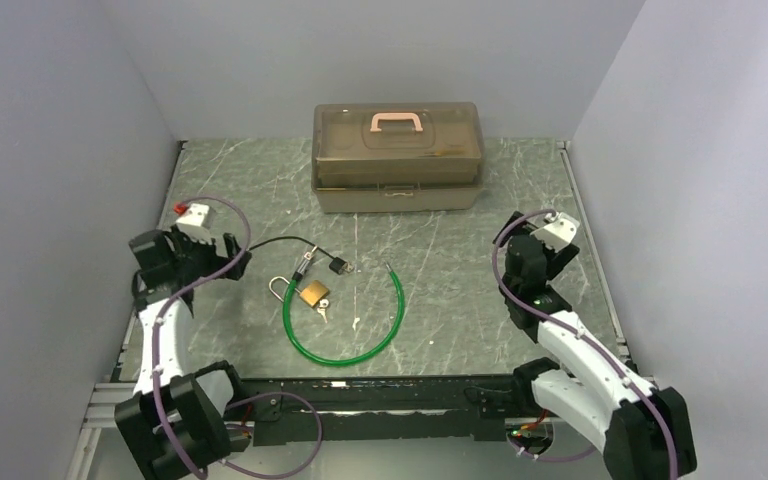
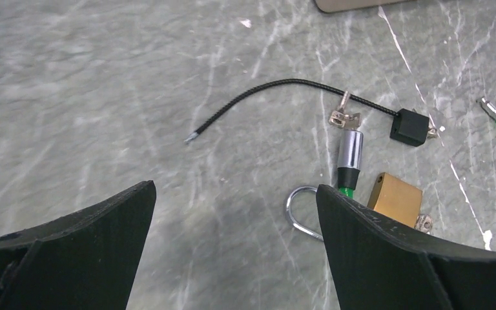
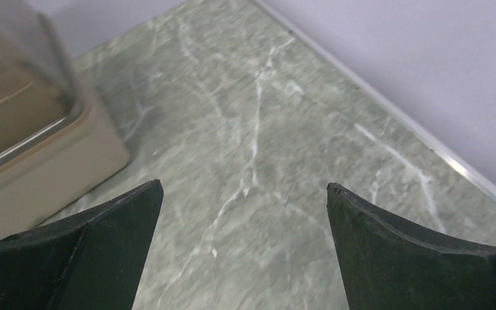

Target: Unlock with the key

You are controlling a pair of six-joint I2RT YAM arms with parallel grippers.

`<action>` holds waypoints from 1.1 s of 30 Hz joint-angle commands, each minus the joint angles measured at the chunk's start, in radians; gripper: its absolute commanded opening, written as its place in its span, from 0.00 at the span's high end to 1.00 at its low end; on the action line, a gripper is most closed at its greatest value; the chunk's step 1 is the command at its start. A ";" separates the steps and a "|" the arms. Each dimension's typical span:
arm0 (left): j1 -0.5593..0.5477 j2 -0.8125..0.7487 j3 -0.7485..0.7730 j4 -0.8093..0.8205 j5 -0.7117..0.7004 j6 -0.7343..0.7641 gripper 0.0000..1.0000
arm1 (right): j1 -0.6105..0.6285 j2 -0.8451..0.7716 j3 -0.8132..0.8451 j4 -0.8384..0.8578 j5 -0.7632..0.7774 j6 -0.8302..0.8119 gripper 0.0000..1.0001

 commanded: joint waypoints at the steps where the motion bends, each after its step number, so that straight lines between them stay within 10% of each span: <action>1: -0.119 0.013 -0.156 0.527 -0.052 -0.102 0.01 | -0.088 0.093 -0.017 0.299 0.051 -0.107 0.00; 27: -0.270 0.405 -0.530 1.635 -0.265 -0.161 0.01 | -0.223 0.566 -0.156 0.898 -0.295 -0.337 0.00; 33: -0.306 0.370 -0.400 1.294 -0.358 -0.131 0.01 | -0.216 0.643 -0.261 1.173 -0.361 -0.408 0.00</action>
